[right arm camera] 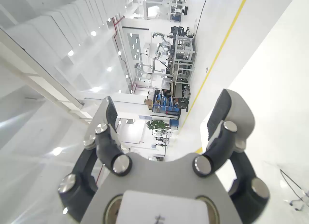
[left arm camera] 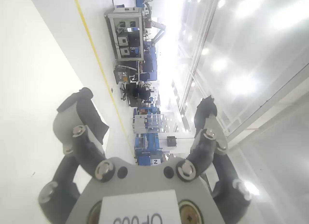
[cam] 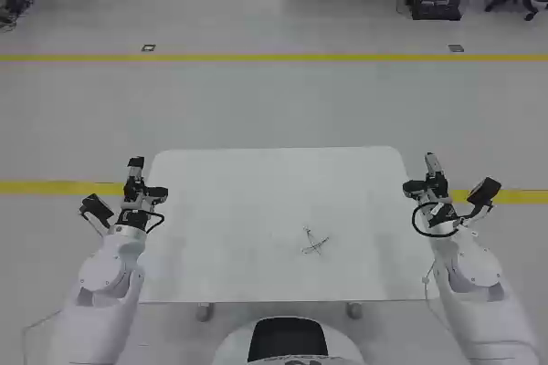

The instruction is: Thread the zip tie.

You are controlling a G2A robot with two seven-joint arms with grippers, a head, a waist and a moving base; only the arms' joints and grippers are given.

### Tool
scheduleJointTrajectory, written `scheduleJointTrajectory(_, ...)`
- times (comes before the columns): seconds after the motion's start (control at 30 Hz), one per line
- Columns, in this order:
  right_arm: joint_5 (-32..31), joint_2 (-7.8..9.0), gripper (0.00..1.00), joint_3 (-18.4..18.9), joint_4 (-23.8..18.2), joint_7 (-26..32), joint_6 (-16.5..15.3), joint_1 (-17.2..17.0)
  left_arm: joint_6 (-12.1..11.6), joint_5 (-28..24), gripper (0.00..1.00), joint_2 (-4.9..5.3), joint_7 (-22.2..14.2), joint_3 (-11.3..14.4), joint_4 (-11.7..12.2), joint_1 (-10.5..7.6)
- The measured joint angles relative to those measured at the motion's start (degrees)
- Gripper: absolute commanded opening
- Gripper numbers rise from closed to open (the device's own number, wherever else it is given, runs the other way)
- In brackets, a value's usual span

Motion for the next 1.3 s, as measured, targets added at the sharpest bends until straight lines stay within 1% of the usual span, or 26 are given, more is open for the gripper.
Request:
scheduleJointTrajectory(0.1, -3.7, 0.2, 1.0, -0.8, 0.0, 3.8, 0.7, 0.2, 0.0, 0.0, 1.0, 0.0, 0.0, 0.0, 0.0, 0.0)
scheduleJointTrajectory(0.17, -5.7, 0.3, 1.0, -1.2, -0.1, 5.7, 0.3, 0.3, 0.0, 0.0, 1.0, 0.0, 0.0, 0.0, 0.0, 0.0)
scheduleJointTrajectory(0.47, -5.5, 0.3, 1.0, -1.1, -0.1, 5.7, 0.2, 0.3, 0.0, 0.0, 1.0, 0.0, 0.0, 0.0, 0.0, 0.0)
scheduleJointTrajectory(0.53, -6.4, 0.41, 1.0, -1.2, -0.4, 6.5, -0.3, 0.5, 0.0, 0.0, 1.0, 0.0, 0.0, 0.0, 0.0, 0.0)
scheduleJointTrajectory(0.63, -10.6, 0.75, 1.0, -1.3, -0.3, 11.2, -0.8, 1.4, 0.0, 0.0, 1.0, 0.0, 0.0, 0.0, 0.0, 0.0)
scheduleJointTrajectory(0.8, -16.5, 1.5, 1.0, -2.0, 0.6, 21.5, 0.2, 4.3, 0.0, 0.0, 1.0, 0.0, 0.0, 0.0, 0.0, 0.0)
scheduleJointTrajectory(0.9, -19.7, 1.75, 1.0, -3.0, 1.6, 25.5, 0.1, 5.9, 0.0, 0.0, 1.0, 0.0, 0.0, 0.0, 0.0, 0.0)
scheduleJointTrajectory(0.97, -20.3, 1.77, 1.0, -3.5, 2.0, 26.3, -0.3, 6.3, 0.0, 0.0, 1.0, 0.0, 0.0, 0.0, 0.0, 0.0)
scheduleJointTrajectory(1.3, -20.2, 1.77, 1.0, -3.4, 1.9, 26.2, -0.3, 6.3, 0.0, 0.0, 1.0, 0.0, 0.0, 0.0, 0.0, 0.0)
